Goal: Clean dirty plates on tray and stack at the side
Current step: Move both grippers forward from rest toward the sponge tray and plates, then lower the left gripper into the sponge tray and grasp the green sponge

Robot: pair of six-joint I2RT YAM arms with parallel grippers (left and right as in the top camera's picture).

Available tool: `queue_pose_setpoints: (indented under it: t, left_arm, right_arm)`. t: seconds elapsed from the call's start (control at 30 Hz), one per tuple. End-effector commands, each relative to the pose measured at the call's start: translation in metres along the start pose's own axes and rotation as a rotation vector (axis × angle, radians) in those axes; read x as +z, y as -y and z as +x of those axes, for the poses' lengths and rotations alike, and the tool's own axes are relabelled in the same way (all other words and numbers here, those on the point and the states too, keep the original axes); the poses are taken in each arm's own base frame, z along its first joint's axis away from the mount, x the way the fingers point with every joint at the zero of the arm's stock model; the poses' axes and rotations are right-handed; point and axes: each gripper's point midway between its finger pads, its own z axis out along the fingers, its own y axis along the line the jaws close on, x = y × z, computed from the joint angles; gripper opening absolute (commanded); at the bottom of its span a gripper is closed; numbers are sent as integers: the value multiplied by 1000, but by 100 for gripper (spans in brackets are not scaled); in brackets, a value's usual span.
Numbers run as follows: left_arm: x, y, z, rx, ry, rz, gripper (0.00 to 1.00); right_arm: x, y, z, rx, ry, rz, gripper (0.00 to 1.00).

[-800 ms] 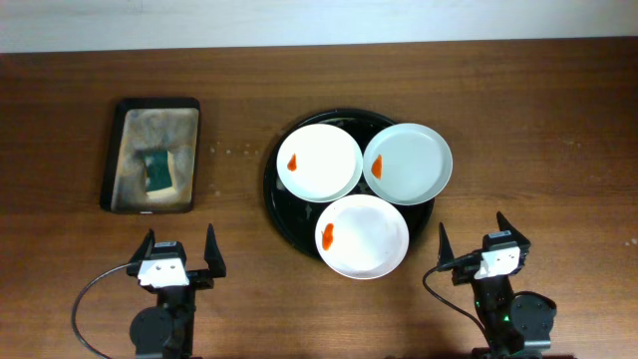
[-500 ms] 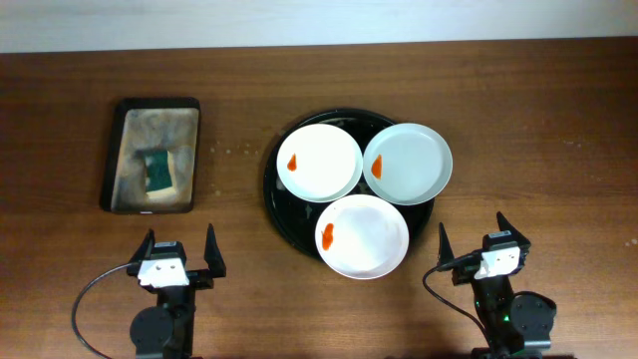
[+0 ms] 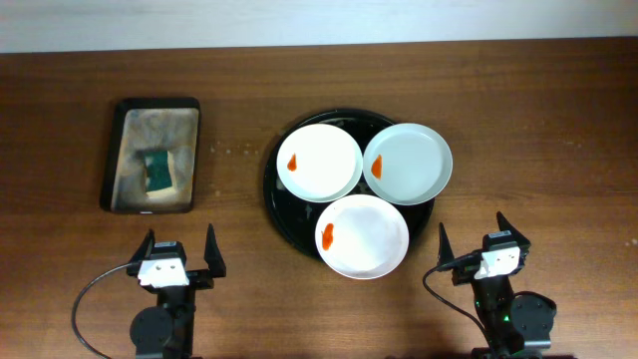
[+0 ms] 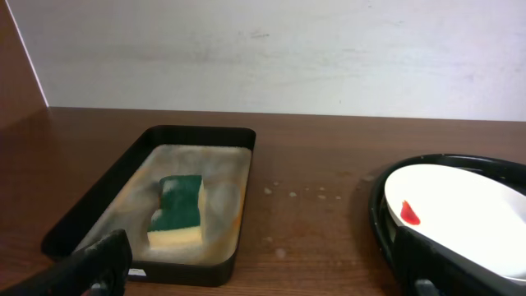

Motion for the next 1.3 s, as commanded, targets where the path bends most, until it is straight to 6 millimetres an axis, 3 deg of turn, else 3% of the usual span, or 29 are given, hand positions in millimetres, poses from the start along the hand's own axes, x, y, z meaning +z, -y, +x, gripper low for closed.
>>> queue_pose_setpoints:
  t: [0.0,0.3,0.47,0.57,0.7,0.93,1.17,1.27]
  left_arm:
    - [0,-3,0,-3,4,-15,99]
    - [0,-3,-1,-3,7,-15,99]
    - [-1,6,-18,-4,76,35,99]
    - [-5,14,-40,-2,153,83,99]
    - [-15,26,-72,-8,183,150,99]
    - [-14,28,-127,-18,1,150,99]
    - [22,35,-172,-37,-334,164,99]
    - [50,39,-195,-46,-448,168,99]
  right_arm:
    - [0,0,2,7,0,-2,99]
    - [0,0,2,7,0,-2,99]
    - [0,-10,-5,3,32,-62,99]
    - [-4,-24,-27,-13,110,-146,99]
    - [-15,-25,-64,63,150,-174,99]
    - [-23,-27,-108,179,-43,-226,99]
    - [5,-16,-156,246,-303,-237,99]
    - [22,-12,-168,288,-478,-241,99]
